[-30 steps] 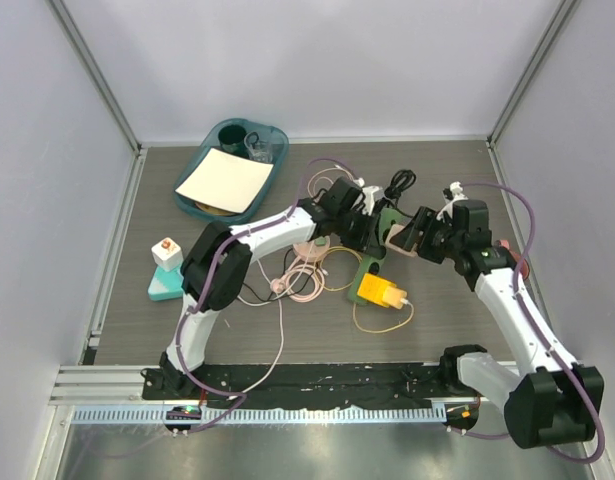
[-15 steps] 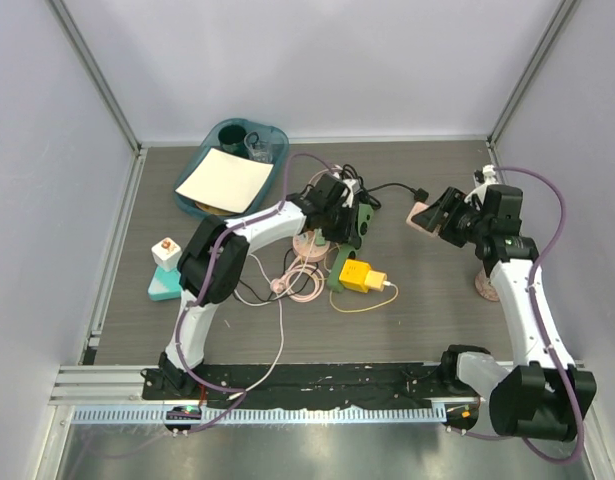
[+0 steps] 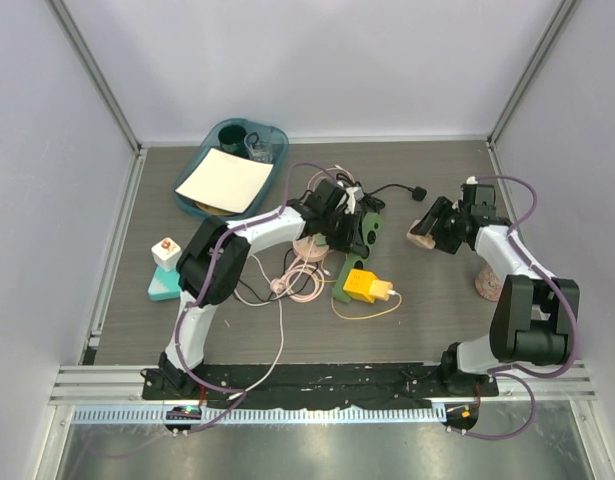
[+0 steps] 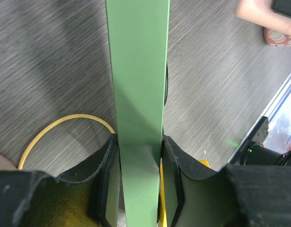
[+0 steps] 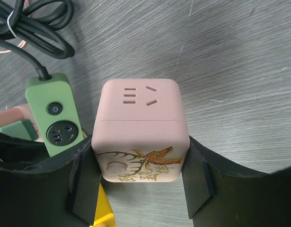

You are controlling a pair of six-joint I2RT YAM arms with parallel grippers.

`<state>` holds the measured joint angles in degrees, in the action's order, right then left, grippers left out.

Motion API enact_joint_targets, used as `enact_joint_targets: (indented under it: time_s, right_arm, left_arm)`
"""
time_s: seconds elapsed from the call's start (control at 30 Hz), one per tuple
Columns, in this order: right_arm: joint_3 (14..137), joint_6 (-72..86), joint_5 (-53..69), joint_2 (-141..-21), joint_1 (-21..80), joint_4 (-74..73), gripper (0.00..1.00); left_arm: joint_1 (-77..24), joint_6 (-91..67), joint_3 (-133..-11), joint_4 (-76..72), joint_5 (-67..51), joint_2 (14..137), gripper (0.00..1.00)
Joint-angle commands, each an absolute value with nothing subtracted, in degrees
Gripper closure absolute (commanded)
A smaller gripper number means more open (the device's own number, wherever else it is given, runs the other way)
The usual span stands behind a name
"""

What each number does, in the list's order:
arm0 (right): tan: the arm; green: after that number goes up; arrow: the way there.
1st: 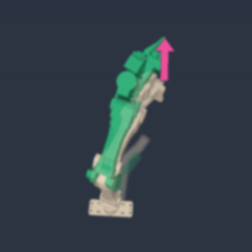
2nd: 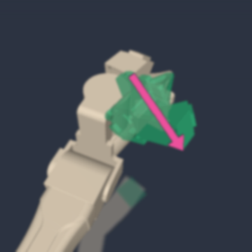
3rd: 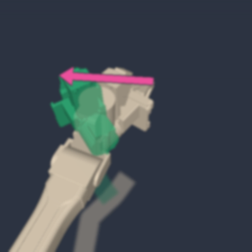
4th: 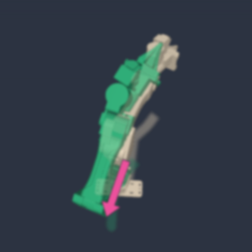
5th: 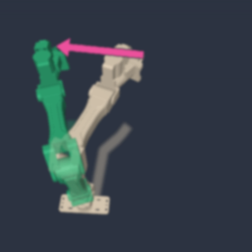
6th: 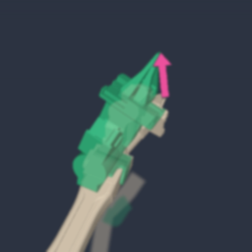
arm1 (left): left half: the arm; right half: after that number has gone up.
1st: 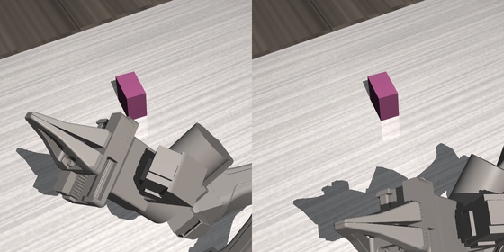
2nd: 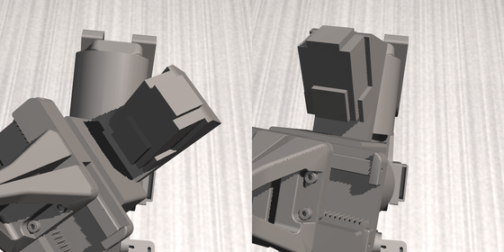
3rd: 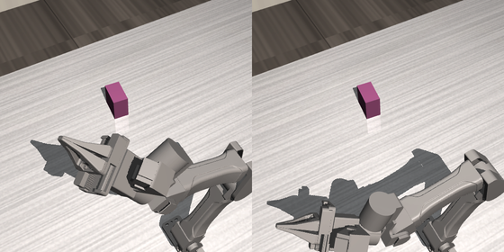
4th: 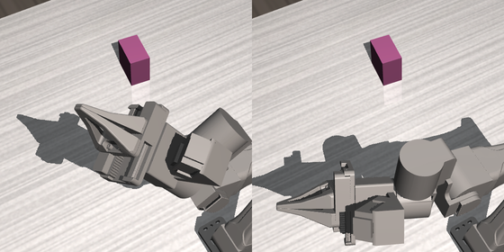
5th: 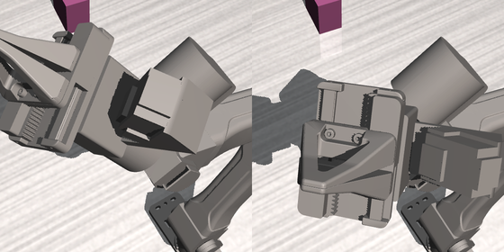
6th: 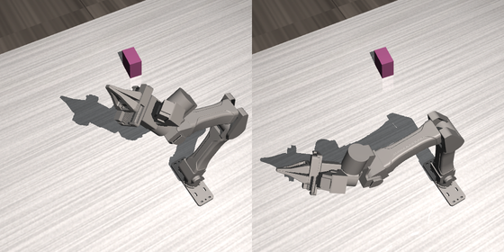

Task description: Pull the plug off the socket

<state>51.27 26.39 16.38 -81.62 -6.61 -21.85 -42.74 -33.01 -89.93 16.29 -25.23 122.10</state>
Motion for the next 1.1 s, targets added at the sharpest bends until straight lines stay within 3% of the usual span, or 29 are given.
enact_joint_targets:
  time_s: [0.0, 0.03, 0.13, 0.33, 0.4, 0.43, 0.47, 0.6, 0.7, 0.87, 1.07]
  right_arm:
    - [52.39, 26.63, 13.45, -81.74, -6.94, -16.53, 0.64]
    - [52.21, 26.72, 12.93, -82.09, -6.94, -16.0, 0.61]
    - [52.21, 26.54, 12.31, -84.11, -7.47, -14.77, 0.58]
    - [52.73, 26.45, 15.99, -88.41, -9.22, -9.05, 0.55]
    - [52.91, 26.46, 16.17, -88.86, -9.49, -9.67, 0.49]
    - [52.74, 26.46, 15.82, -88.34, -9.58, -10.02, 0.38]
    - [52.47, 26.46, 15.47, -87.72, -9.58, -10.63, 0.33]
    - [51.59, 25.93, 12.84, -84.03, -9.58, -13.53, 0.18]
    - [53.87, 25.49, 8.8, -81.13, -9.58, -19.23, 0.12]
    - [57.48, 25.4, 8.78, -74.47, -9.32, -29.08, 0.11]
    - [52.04, 27.86, 16.26, -64.97, -4.66, -30.32, 0.13]
  left_arm:
    - [-43.33, -34.98, -91.23, 11.95, -31.64, 122.7, 0.95]
    - [-43.33, -34.98, -91.32, 11.95, -31.38, 122.43, 0.89]
    - [-43.5, -35.15, -91.84, 11.43, -31.03, 122.69, 0.85]
    - [-45.43, -35.51, -94.04, 10.55, -31.64, 125.42, 0.85]
    - [-45.79, -35.59, -94.57, 10.2, -31.81, 126.03, 0.82]
    - [-46.05, -35.6, -94.57, 10.02, -31.82, 126.04, 0.8]
    - [-46.05, -35.33, -94.66, 9.93, -31.82, 125.86, 0.77]
    - [-46.05, -33.23, -95.1, 11.95, -29.8, 124.72, 0.49]
    - [-45.97, -31.47, -95.71, 14.15, -27.43, 123.31, 0.41]
    - [-45.7, -30.67, -95.8, 16.0, -25.4, 121.73, 0.37]
    - [-45.44, -30.15, -94.22, 18.8, -20.41, 116.9, 0.36]
